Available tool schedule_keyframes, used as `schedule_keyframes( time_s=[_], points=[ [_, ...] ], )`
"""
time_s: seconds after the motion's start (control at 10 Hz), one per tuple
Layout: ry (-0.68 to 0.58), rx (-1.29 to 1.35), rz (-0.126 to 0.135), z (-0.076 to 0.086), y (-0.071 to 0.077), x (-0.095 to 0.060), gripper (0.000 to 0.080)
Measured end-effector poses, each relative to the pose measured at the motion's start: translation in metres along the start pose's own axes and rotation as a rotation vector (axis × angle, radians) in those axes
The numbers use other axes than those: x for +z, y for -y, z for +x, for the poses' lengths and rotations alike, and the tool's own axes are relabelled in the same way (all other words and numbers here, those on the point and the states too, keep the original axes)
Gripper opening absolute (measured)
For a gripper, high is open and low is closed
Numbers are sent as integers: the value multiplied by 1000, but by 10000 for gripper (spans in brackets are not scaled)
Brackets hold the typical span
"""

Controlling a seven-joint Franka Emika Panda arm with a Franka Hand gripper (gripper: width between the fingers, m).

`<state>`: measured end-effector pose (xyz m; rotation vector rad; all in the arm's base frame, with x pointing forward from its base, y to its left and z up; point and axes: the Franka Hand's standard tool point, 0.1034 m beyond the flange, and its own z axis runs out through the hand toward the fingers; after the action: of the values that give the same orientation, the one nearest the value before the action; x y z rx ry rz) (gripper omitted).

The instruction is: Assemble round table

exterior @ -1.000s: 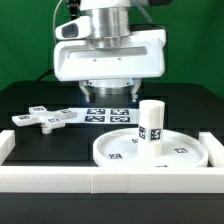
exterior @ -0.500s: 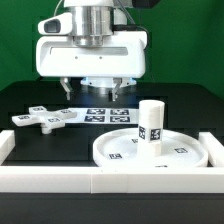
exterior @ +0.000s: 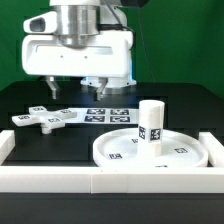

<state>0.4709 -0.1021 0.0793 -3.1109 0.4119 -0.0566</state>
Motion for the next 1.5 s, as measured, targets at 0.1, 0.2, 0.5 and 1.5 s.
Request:
schedule_keyframes(
  time_s=[0.1, 0.2, 0.5, 1.5],
  points=[
    [-6, -9, -5, 0, -11, 0, 649],
    [-24, -32, -4, 0, -19, 1, 649],
    [-22, -51, -3, 0, -18, 2, 649],
    [25, -105, -14, -19, -63, 33, 649]
  ],
)
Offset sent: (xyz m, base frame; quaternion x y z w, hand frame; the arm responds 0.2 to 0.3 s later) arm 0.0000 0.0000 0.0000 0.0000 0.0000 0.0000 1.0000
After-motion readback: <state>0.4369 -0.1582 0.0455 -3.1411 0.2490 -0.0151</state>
